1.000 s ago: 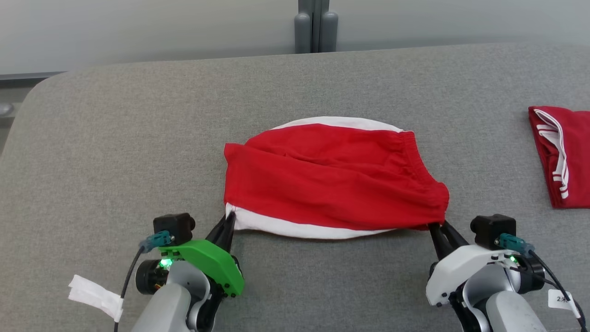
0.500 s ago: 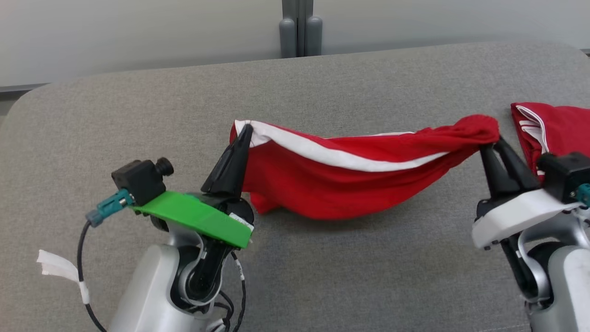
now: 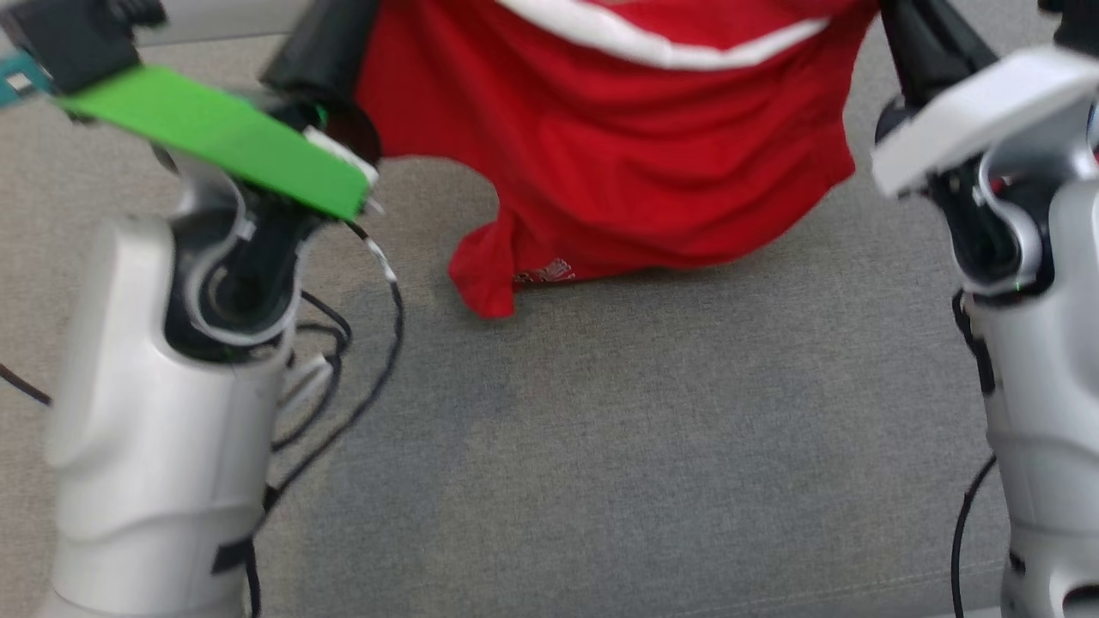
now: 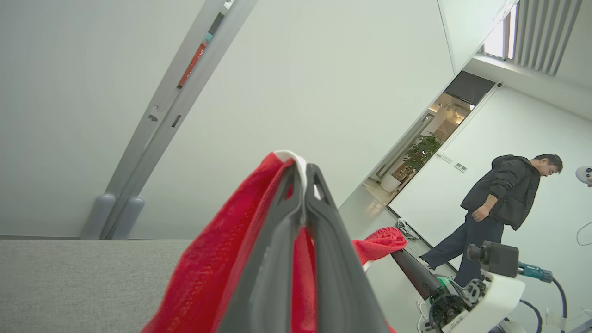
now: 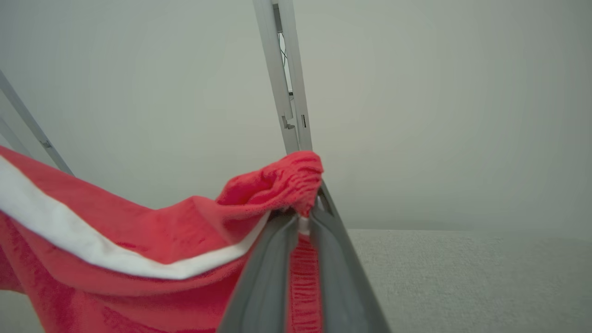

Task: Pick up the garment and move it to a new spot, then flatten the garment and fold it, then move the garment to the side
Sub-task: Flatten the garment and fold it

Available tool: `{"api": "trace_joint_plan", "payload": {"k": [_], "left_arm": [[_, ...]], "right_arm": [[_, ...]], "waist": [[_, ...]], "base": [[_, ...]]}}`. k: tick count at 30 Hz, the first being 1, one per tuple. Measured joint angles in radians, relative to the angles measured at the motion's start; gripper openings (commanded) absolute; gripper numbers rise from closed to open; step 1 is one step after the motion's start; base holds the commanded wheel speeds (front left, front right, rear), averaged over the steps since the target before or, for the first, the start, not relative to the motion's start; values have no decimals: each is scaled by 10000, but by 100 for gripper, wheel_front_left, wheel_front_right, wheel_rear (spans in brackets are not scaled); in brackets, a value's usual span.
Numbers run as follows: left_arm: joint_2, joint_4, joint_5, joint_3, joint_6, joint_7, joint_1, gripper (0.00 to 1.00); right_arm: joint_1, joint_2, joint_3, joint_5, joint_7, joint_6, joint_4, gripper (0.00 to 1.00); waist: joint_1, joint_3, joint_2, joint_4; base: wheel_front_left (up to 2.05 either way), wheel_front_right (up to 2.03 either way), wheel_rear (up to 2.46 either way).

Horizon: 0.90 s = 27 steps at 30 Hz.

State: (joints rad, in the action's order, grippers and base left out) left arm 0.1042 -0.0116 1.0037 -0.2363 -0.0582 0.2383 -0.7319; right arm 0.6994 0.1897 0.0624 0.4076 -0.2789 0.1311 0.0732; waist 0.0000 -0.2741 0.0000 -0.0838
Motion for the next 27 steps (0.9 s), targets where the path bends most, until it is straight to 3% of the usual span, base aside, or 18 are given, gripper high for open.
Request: {"api": "trace_joint_plan", "payload": {"k": [2, 6, 14, 19, 27], "left_arm": [[276, 570, -165, 228, -12, -35, -899, 0], [748, 1847, -792, 617, -217, -671, -2801, 0], [775, 3507, -1563, 846, -579, -2932, -5452, 0], [708, 3875, -1026, 470, -690, -3329, -5214, 0], [1187, 3551, 238, -1177, -692, -3981, -1685, 0]], "right_arm": [[1247, -221, -132, 326, 128, 0, 911, 0], [3817, -621, -366, -31, 1409, -6, 2661, 0], [6598, -1083, -742, -1074, 4790, 6, 4669, 0], [6496, -928, -253, -999, 5229, 6, 5239, 0], [3612, -201, 1396, 378, 5125, 6, 5522, 0]], "waist": [[0, -387, 0, -72], [1, -1226, 0, -254], [1, -2533, 0, -550], [2, -2850, 0, -476], [2, -2564, 0, -36]], "base": [[0, 0, 0], [0, 0, 0], [0, 0, 0], [0, 0, 0], [0, 0, 0]]}}
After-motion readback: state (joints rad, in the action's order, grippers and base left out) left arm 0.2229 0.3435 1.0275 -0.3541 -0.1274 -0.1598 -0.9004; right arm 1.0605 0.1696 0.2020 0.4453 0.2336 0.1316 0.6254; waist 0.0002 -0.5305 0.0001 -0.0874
